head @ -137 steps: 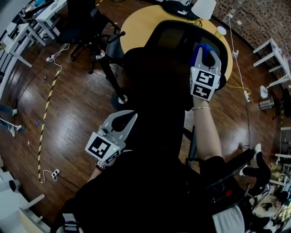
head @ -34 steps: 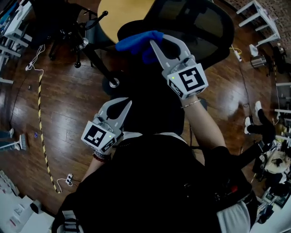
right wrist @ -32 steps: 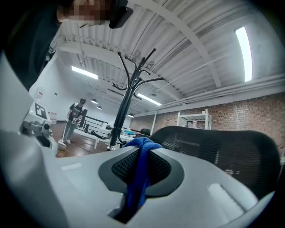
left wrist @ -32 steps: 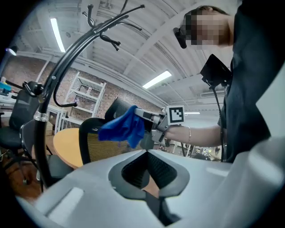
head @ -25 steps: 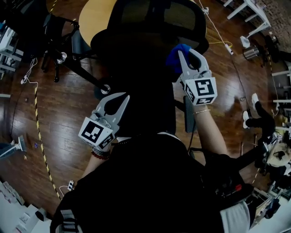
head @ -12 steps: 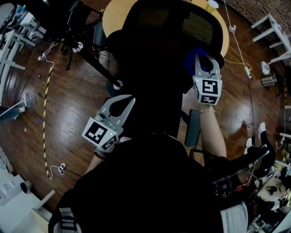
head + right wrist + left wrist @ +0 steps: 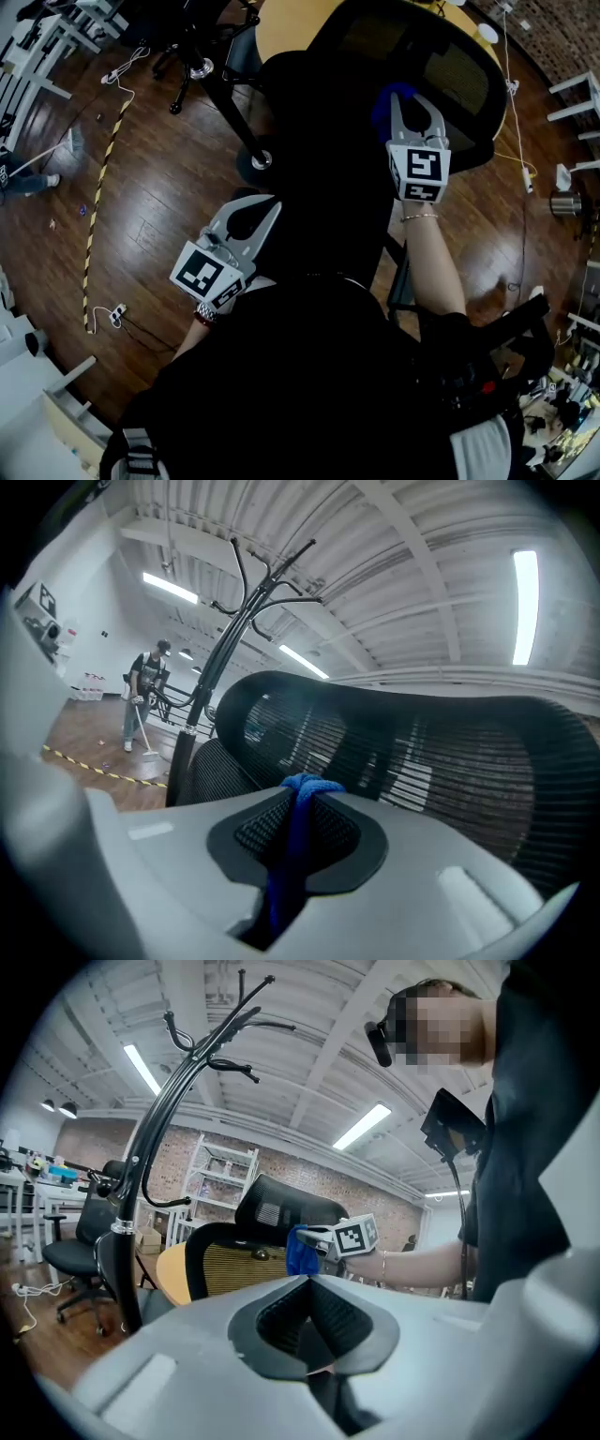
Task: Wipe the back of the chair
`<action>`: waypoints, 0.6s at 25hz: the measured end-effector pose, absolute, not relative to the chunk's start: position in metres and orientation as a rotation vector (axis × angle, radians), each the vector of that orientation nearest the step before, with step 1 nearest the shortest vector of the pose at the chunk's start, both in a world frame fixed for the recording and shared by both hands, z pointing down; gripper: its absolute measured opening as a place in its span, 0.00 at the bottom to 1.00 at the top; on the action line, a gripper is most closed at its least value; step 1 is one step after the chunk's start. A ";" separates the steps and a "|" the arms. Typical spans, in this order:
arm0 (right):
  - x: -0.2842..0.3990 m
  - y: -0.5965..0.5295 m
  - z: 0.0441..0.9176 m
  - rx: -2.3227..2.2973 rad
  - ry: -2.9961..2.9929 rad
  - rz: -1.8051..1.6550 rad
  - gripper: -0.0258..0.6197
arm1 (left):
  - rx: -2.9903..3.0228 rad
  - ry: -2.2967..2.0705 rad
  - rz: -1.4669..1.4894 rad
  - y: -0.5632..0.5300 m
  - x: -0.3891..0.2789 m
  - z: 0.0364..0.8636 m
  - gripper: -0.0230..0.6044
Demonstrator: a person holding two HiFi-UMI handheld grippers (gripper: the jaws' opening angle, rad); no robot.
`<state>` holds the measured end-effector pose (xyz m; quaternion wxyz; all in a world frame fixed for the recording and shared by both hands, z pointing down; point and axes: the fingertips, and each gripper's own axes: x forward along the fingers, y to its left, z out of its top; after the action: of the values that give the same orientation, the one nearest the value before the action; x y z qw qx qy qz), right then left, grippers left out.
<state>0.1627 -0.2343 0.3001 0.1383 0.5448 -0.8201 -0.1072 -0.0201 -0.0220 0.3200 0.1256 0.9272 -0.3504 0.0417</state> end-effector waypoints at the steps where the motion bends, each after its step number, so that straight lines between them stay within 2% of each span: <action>1: 0.152 -0.237 0.299 1.550 -2.390 -0.319 0.09 | 2.698 -1.034 0.120 -0.021 -0.024 0.320 0.04; 10: 0.037 -0.249 0.288 1.349 -2.558 -0.385 0.09 | 2.648 -1.153 0.102 -0.011 -0.077 0.320 0.04; 15: 0.009 -0.246 0.288 1.361 -2.605 -0.319 0.09 | 2.634 -1.176 0.119 -0.003 -0.096 0.326 0.04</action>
<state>0.0093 -0.2464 0.2882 0.0926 0.4584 -0.8774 -0.1073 -0.0956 -0.0031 0.3264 0.1268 0.9049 -0.4042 0.0407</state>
